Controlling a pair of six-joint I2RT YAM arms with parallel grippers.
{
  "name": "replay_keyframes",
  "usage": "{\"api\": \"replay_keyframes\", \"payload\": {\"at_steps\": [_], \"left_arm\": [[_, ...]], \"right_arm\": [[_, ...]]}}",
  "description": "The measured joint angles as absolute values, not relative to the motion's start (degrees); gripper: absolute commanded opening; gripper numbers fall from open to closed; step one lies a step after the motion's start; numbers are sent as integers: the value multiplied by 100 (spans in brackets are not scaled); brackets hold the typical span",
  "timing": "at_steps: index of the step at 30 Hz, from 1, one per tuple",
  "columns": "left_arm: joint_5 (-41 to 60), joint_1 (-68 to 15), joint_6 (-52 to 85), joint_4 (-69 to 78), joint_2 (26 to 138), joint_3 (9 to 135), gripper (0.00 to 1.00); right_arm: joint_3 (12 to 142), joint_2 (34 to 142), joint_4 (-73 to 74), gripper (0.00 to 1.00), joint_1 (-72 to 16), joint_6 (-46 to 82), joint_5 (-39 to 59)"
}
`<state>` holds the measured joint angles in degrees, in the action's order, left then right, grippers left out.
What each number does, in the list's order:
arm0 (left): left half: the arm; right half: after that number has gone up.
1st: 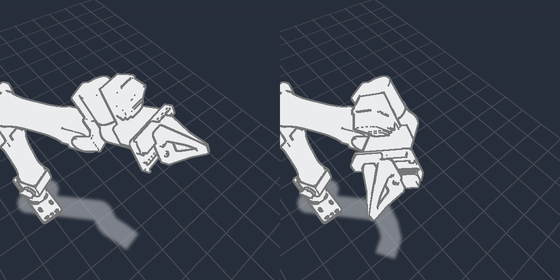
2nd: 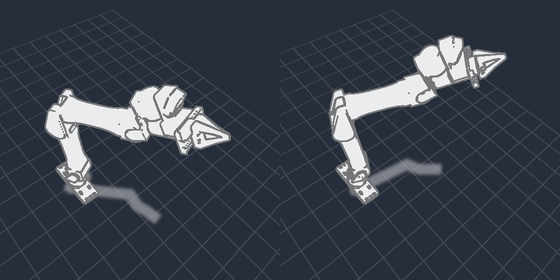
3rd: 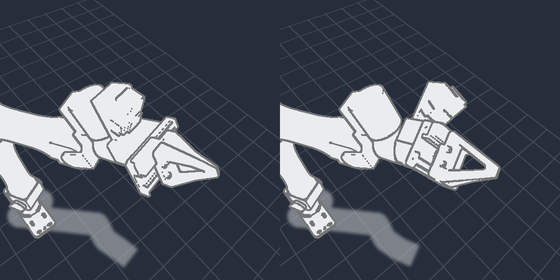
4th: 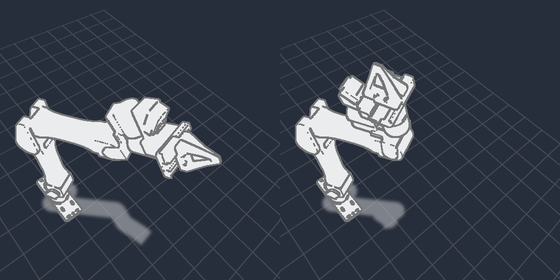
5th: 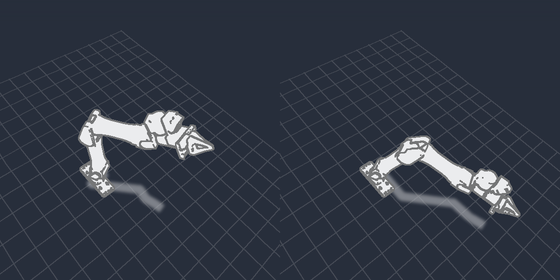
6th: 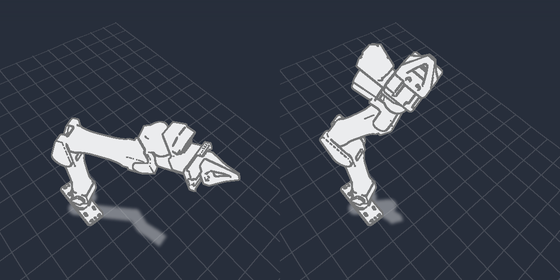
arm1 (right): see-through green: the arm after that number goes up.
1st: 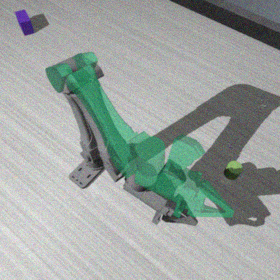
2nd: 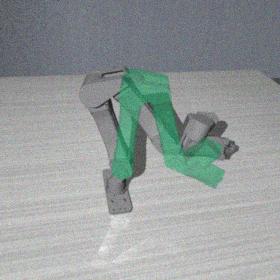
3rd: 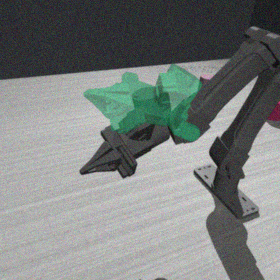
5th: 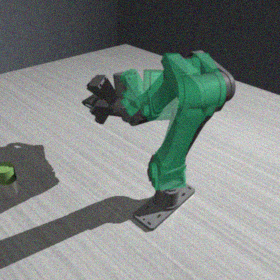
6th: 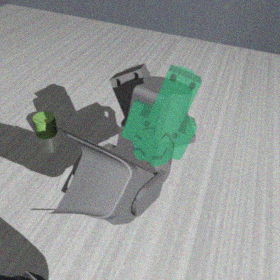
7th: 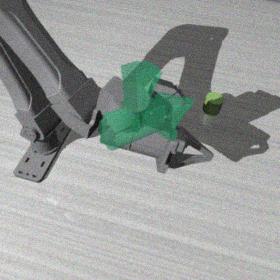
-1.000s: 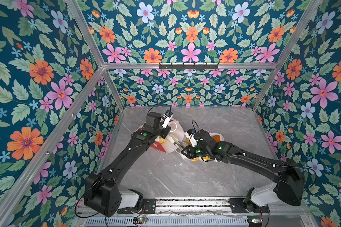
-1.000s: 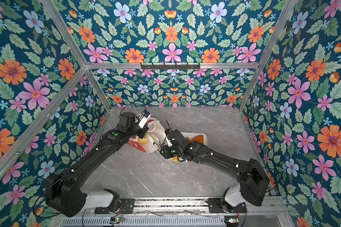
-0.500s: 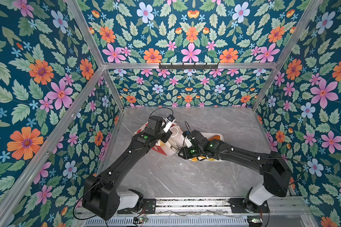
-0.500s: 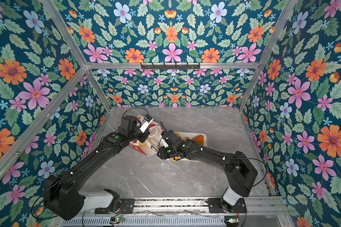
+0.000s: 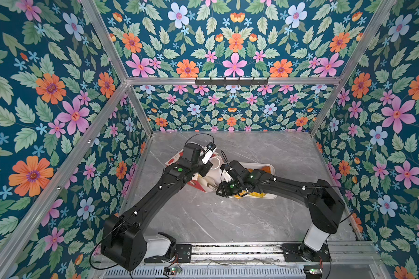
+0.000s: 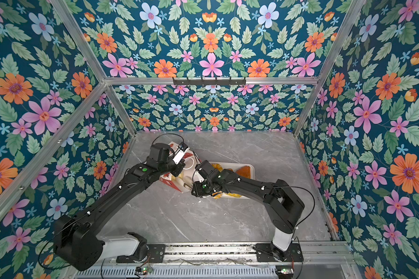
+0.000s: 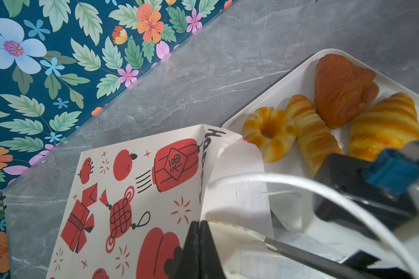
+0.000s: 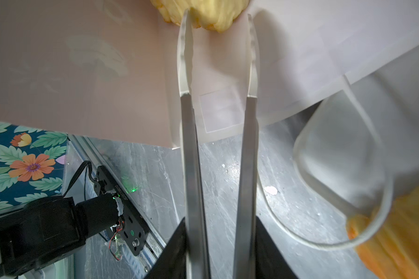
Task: Take the fake bread out of the paper bag
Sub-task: 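Close the tongs on the pale yellow bread inside the bag, then pull the pale yellow bread out of the bag with the tongs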
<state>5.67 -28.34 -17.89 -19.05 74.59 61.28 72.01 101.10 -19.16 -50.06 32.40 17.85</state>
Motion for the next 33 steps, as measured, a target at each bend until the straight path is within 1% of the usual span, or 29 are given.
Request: {"api": "replay_keyframes", "payload": {"at_steps": [7,14,19,25,33], "left_arm": [[513,-2860,-1789,-1907,7435,6112,0],[475,-2891,-1789,-1911,7435,6110,0],[432,-2902,-1789,-1909,7424,6088,0],[373,-2908,-1789,-1890,7408,6080,0],[257,-2910,-1787,-1885,7487,6090,0]], "right_arm": [[7435,10355,-1824,38,-4941,3236,1946],[7708,10685,-1787,23,-4906,3127,2058],[7651,10619,-1776,17,-4899,3107,2045],[7325,10068,-1962,17,-4862,2980,1747],[6591,8805,-2314,17,-4569,2963,1640]]}}
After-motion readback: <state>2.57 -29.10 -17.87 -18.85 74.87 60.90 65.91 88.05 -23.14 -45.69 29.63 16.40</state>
